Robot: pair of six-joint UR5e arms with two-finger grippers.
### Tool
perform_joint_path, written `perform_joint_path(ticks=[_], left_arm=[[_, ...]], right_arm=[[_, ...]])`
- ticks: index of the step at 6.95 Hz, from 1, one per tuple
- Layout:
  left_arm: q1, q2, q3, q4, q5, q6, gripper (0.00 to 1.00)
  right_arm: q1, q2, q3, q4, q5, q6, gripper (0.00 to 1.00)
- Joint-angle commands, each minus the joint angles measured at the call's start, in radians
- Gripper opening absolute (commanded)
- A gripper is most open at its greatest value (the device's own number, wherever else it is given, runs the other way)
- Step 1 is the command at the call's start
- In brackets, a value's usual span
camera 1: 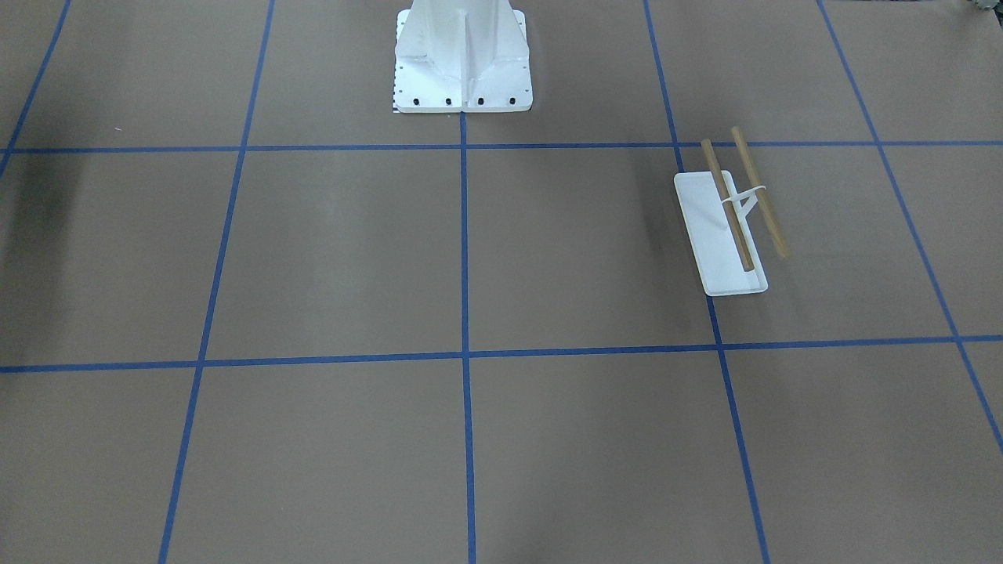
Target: Hang towel on rack
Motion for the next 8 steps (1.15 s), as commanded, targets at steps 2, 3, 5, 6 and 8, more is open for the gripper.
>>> perform_joint_path(ticks=[2,3,5,6,8], left_arm=[[0.000,0.048,0.001,-0.112,0.000,0.003,0.98],[0.000,0.062,0.007,-0.124,-0.001,-0.005,0.98],[0.000,0.078,0.009,-0.124,-0.003,-0.006,0.98],[0.000,0.079,0.010,-0.124,-0.021,-0.006,0.98],[0.002,0.079,0.009,-0.124,-0.021,-0.006,0.98]], right_arm=[[-0.002,0.002,0.000,0.000,0.001,0.000,1.00],[-0.002,0.001,0.000,0.000,0.001,0.000,1.00],[-0.008,0.001,-0.001,0.000,0.001,-0.002,1.00],[-0.010,0.001,-0.021,0.000,0.004,-0.023,1.00],[0.004,0.001,-0.108,-0.002,0.013,-0.122,1.00]])
